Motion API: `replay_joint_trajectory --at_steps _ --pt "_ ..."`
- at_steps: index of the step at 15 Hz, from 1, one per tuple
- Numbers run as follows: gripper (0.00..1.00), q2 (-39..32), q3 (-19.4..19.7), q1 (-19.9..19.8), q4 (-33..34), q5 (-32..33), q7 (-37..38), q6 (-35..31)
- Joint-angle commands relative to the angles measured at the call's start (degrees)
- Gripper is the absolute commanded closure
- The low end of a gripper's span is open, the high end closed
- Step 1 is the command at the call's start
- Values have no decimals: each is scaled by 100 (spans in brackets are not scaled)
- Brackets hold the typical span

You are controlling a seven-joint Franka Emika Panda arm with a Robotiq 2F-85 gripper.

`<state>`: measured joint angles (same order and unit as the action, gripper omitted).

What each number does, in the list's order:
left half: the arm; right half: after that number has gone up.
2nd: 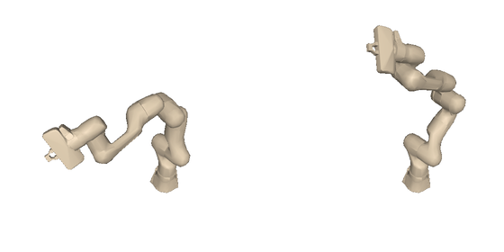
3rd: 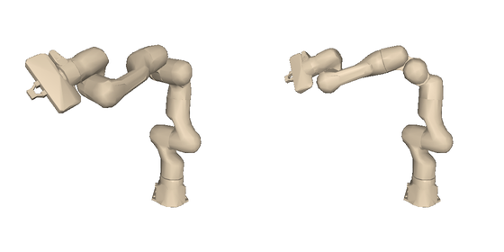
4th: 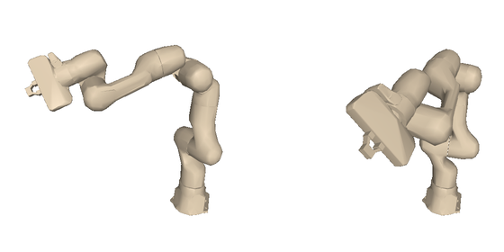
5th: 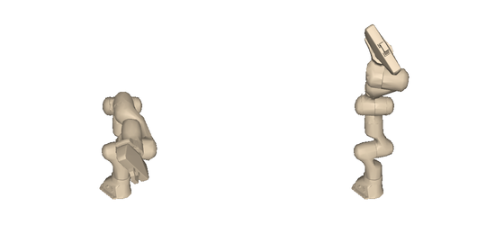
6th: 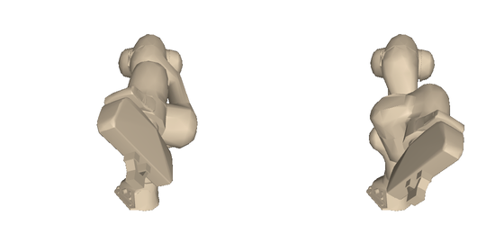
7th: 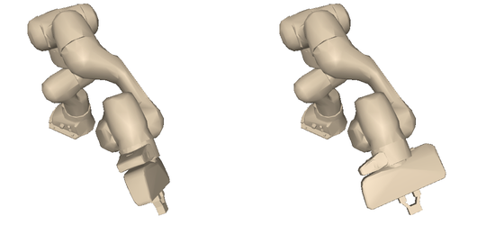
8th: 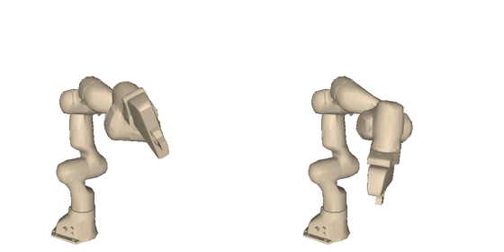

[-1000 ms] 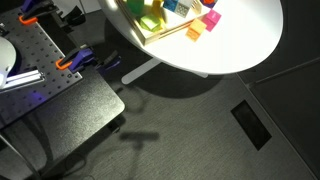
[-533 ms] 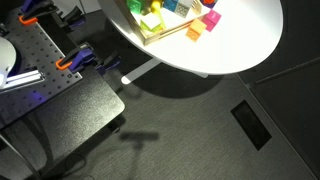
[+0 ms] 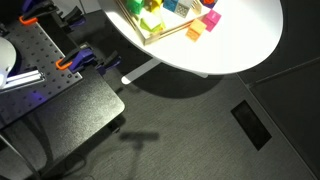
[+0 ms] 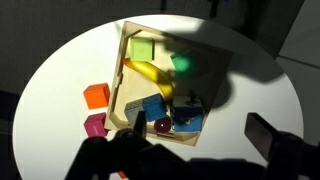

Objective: Move the gray block from the tray to the table

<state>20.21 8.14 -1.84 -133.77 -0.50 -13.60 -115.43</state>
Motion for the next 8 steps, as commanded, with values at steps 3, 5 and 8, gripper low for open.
replay_joint_trajectory --at_steps 3,5,8 --pt "0 -27 -40 -62 12 -16 -10 13" --pt "0 -27 -40 -65 12 -16 -9 13" --pt "0 -115 -61 -71 40 19 48 32"
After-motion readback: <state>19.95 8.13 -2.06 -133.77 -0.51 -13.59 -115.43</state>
